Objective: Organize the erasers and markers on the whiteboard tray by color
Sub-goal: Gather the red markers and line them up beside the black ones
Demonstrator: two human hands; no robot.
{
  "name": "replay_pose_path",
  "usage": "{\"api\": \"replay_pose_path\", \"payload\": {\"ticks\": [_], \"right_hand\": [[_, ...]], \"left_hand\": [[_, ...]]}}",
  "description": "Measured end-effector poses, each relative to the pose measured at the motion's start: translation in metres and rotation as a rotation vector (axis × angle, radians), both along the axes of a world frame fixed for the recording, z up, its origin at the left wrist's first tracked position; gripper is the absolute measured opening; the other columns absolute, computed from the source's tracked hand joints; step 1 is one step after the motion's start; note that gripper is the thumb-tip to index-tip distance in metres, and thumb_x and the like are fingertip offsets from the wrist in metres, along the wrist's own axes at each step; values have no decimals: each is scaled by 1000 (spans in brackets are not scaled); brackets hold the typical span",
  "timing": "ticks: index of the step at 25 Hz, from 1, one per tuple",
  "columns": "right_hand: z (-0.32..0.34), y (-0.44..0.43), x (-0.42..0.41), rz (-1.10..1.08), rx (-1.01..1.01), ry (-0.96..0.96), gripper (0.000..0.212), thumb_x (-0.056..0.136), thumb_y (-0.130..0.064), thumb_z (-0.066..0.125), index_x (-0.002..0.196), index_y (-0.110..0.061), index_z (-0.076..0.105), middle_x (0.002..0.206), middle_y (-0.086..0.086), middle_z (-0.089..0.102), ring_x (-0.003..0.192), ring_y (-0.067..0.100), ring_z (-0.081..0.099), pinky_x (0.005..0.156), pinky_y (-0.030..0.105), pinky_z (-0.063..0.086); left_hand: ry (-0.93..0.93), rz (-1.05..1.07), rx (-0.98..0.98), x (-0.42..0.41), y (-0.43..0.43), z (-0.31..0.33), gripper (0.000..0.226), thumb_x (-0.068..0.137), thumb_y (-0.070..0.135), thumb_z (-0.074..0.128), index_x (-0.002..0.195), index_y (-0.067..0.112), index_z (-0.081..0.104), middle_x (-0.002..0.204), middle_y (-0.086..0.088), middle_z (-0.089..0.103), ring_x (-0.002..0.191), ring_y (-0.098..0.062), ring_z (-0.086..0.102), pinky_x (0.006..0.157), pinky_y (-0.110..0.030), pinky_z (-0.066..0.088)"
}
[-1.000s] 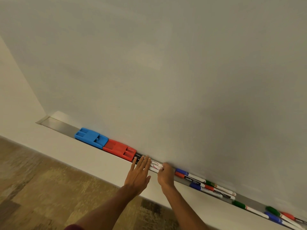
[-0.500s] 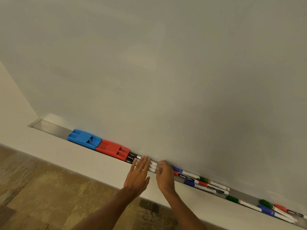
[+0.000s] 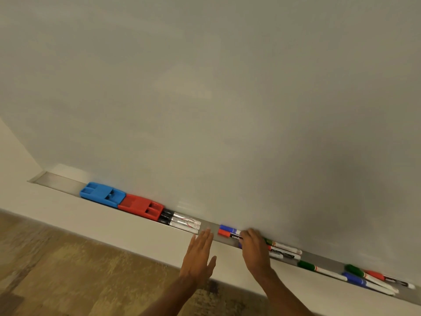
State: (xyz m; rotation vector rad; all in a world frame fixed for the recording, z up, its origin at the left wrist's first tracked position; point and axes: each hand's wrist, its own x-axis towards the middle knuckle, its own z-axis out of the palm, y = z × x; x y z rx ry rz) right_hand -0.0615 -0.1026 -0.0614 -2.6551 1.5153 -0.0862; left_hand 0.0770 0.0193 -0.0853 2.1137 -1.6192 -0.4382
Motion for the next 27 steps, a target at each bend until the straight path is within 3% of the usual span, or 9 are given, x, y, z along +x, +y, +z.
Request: {"api": "replay_pose_path", "payload": {"ticks": [2, 4, 6, 10, 12, 17, 19, 22, 27], "right_hand": [[-2, -3, 4, 32, 20, 14, 39, 44, -19, 92, 77, -18, 70, 72, 0, 68, 67, 15, 63, 56, 26, 55], [-3, -5, 8, 51, 37, 34, 42, 41, -17, 92, 76, -17, 70, 72, 2, 68, 67, 18, 64, 56, 30, 56], [-2, -6, 9, 55, 36, 53, 45, 37, -13, 93, 75, -16, 70, 72, 4, 68, 67, 20, 64, 55, 32, 56], [2, -6, 8, 127, 57, 62, 42, 72, -9, 74, 112, -9, 59, 112, 13, 61, 106, 28, 55, 89, 41, 49], [3, -4, 8, 133, 32, -5, 40, 78, -9, 69, 116, -10, 57, 116, 11, 59, 110, 27, 52, 93, 40, 48], [18, 8, 6, 183, 61, -157, 29, 59, -15, 84, 83, -20, 69, 81, 0, 69, 76, 19, 64, 63, 33, 55], [22, 12, 3, 259, 70, -165, 27, 68, -15, 79, 93, -21, 70, 89, 1, 69, 84, 20, 64, 72, 36, 54], [26, 9, -12, 254, 214, -326, 24, 87, -22, 60, 111, -21, 64, 105, 2, 64, 98, 17, 57, 89, 32, 46], [25, -19, -77, 52, 144, -436, 9, 85, -18, 60, 90, -16, 67, 90, 2, 64, 86, 16, 56, 77, 29, 46]], "left_hand": [[233, 93, -44, -12, -3, 9, 57, 92, 36, 52, 143, 27, 30, 147, 15, 26, 134, -4, 28, 111, -25, 26], [566, 264, -81, -18, -11, 16, 44, 89, 26, 60, 130, 29, 43, 136, 11, 47, 117, -4, 49, 93, -16, 45], [894, 440, -110, -20, -17, 22, 31, 86, 17, 65, 114, 26, 54, 120, 0, 61, 100, -8, 60, 79, -15, 51], [1300, 643, -185, -16, -22, 25, 33, 84, 16, 68, 114, 9, 58, 110, -12, 65, 99, -21, 64, 76, -22, 54], [1399, 701, -240, -17, -23, 26, 33, 83, 15, 69, 113, 8, 58, 108, -10, 66, 99, -21, 66, 74, -20, 53], [1580, 660, -304, -33, -37, 32, 27, 89, 19, 61, 113, 6, 63, 109, -13, 69, 104, -23, 64, 87, -28, 49], [1660, 670, -319, -40, -44, 33, 27, 91, 16, 58, 114, 3, 63, 112, -17, 68, 105, -28, 64, 89, -35, 50], [1798, 740, -347, -52, -53, 33, 29, 95, 13, 51, 121, 0, 58, 117, -21, 64, 108, -32, 61, 91, -43, 49], [1914, 815, -392, -74, -54, 47, 32, 96, 10, 47, 126, 1, 50, 109, -15, 65, 100, -24, 62, 84, -41, 46]]}}
